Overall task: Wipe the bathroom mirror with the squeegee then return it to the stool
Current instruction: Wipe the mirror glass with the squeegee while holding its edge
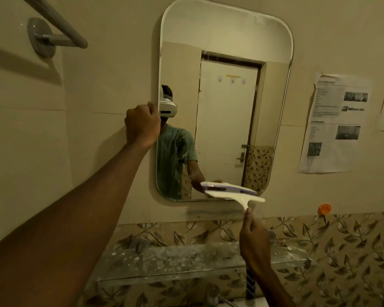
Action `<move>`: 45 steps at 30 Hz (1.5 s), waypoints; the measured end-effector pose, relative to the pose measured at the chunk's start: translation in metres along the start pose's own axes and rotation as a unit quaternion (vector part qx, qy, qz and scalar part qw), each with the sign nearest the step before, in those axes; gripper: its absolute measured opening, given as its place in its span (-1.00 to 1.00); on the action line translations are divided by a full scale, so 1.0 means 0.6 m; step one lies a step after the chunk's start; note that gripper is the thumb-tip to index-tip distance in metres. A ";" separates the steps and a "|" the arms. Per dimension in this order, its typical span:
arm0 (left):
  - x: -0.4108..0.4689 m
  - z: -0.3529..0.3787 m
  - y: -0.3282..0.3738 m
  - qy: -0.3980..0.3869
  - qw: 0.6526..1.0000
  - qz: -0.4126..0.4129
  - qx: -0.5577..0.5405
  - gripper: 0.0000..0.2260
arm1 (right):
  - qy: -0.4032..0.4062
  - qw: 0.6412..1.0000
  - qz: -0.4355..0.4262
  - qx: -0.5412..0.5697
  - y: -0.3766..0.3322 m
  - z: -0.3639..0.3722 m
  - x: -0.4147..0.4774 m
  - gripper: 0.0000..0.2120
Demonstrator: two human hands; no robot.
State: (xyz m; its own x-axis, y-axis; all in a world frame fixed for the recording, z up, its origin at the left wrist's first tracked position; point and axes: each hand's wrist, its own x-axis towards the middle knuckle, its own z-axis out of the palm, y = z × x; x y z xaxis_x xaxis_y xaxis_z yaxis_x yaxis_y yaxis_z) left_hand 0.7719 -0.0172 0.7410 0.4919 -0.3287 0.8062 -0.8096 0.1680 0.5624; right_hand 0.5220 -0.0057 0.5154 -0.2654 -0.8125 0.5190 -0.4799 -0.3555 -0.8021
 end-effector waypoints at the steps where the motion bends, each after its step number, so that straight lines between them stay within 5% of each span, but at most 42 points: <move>1: 0.008 -0.004 0.001 -0.020 1.000 -0.020 -0.002 -0.55 | 0.008 1.000 -0.006 0.016 -0.019 -0.005 0.013 -0.45; 5: 0.035 -0.008 0.012 -0.032 0.998 -0.048 -0.039 -0.56 | 0.007 0.996 -0.058 0.062 -0.113 -0.025 0.092 -0.45; 10: 0.054 -0.019 0.037 0.059 0.993 -0.027 -0.103 -0.55 | 0.019 0.987 -0.113 0.110 -0.280 -0.064 0.191 -0.51; 15: 0.138 -0.033 0.085 0.040 0.976 -0.041 -0.211 -0.50 | 0.026 0.979 -0.139 0.144 -0.420 -0.092 0.264 -0.57; 21: 0.154 -0.029 0.095 0.002 0.983 -0.025 -0.183 -0.60 | 0.009 0.986 -0.140 0.093 -0.556 -0.117 0.321 -0.69; 27: 0.157 -0.026 0.086 0.002 0.981 -0.006 -0.193 -0.58 | -0.004 0.981 -0.193 -0.034 -0.509 -0.090 0.288 -0.71; 32: 0.152 -0.026 0.090 0.016 0.988 0.014 -0.154 -0.56 | -0.026 0.993 -0.114 -0.020 -0.410 -0.058 0.213 -0.56; 41: 0.150 -0.026 0.076 -0.003 0.984 0.042 -0.173 -0.60 | 0.004 0.976 -0.215 -0.025 -0.570 -0.127 0.318 -0.76; 45: 0.153 -0.028 0.071 -0.026 0.974 0.024 -0.224 -0.58 | -0.004 0.978 -0.205 -0.045 -0.540 -0.110 0.304 -0.81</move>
State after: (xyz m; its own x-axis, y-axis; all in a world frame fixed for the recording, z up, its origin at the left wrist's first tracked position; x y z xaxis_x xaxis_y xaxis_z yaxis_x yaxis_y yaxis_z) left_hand 0.7879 -0.0244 0.8423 0.4309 -0.3554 0.8294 -0.6040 0.5693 0.5578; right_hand 0.5735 -0.0083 0.8894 -0.0285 -0.6136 0.7891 -0.6162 -0.6108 -0.4972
